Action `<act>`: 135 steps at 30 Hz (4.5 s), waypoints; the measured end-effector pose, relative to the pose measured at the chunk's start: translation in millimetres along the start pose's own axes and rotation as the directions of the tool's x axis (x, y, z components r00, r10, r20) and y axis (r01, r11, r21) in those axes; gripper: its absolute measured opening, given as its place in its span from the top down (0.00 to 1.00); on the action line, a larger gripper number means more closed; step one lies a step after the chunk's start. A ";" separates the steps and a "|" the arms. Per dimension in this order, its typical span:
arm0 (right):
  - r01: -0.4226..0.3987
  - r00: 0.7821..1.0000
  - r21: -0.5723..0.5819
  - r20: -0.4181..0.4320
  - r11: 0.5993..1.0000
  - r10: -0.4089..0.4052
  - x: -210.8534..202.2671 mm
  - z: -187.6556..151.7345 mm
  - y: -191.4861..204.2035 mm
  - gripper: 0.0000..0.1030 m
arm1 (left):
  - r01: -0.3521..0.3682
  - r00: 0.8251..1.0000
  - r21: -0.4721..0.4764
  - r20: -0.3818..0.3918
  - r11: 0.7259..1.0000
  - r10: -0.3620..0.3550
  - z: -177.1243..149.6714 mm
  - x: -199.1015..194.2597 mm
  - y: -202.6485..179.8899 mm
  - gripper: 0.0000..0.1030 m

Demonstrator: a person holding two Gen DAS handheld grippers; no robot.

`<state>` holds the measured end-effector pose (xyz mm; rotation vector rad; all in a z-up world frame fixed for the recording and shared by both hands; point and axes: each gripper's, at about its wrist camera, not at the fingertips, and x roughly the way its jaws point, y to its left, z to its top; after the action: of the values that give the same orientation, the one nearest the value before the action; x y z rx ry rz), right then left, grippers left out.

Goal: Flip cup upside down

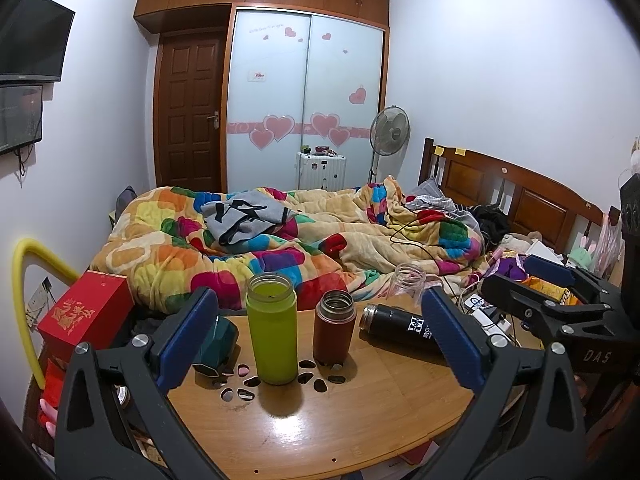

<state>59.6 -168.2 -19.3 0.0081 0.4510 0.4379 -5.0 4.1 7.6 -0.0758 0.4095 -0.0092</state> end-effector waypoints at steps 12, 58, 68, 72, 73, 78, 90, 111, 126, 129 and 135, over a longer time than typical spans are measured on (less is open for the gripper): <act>-0.003 1.000 0.000 -0.001 1.000 0.003 -1.4 1.0 1.9 0.00 | -0.001 1.000 0.000 0.002 1.000 0.001 2.1 -2.1 -1.6 0.00; 0.001 0.967 0.041 -0.255 0.999 0.010 68.3 -63.1 -35.6 0.00 | -0.128 0.952 -0.200 -0.301 0.972 0.063 -59.1 196.1 67.0 0.21; -0.032 0.951 0.074 -0.304 0.997 0.053 90.3 -87.2 -39.0 0.00 | -0.125 0.951 -0.111 -0.298 0.986 0.087 -54.2 186.0 49.8 0.38; -0.037 0.950 0.046 -0.307 0.998 0.049 95.5 -93.7 -34.7 0.00 | -0.042 0.948 -0.093 -0.318 0.995 0.010 -57.5 165.2 42.8 0.39; -0.045 0.951 0.042 -0.305 0.998 0.055 96.5 -95.9 -34.0 0.00 | -0.020 0.946 -0.093 -0.325 0.995 -0.012 -58.7 159.9 40.8 0.39; -0.109 0.946 0.015 -0.306 0.994 0.108 95.3 -108.6 -25.7 0.00 | 0.092 0.925 -0.114 -0.359 0.989 -0.127 -65.5 138.0 32.2 0.39; -0.320 0.891 -0.079 -0.365 0.944 0.271 130.3 -133.5 15.6 0.00 | 0.284 0.851 -0.182 -0.405 0.941 -0.335 -70.6 120.3 21.5 0.39; -0.389 0.868 -0.163 -0.395 0.907 0.301 150.4 -139.4 47.5 0.38 | 0.224 0.851 -0.430 -0.350 0.874 -0.390 -90.5 153.3 73.2 0.35; -0.378 0.858 -0.151 -0.428 0.913 0.285 151.3 -155.3 58.5 0.40 | 0.042 0.847 -0.526 -0.432 0.850 -0.309 -140.4 185.2 97.7 0.27; -0.378 0.856 -0.158 -0.434 0.912 0.280 150.3 -157.9 60.2 0.40 | 0.030 0.858 -0.471 -0.440 0.882 -0.265 -139.8 180.3 93.3 0.27; -0.382 0.853 -0.158 -0.439 0.911 0.282 148.7 -156.7 57.7 0.40 | 0.005 0.897 -0.172 -0.435 0.985 -0.081 -118.5 159.5 54.9 0.28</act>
<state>89.9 -68.5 -217.1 -0.2489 0.8138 0.8467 93.7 46.5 -168.3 -0.2519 0.8648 -0.0364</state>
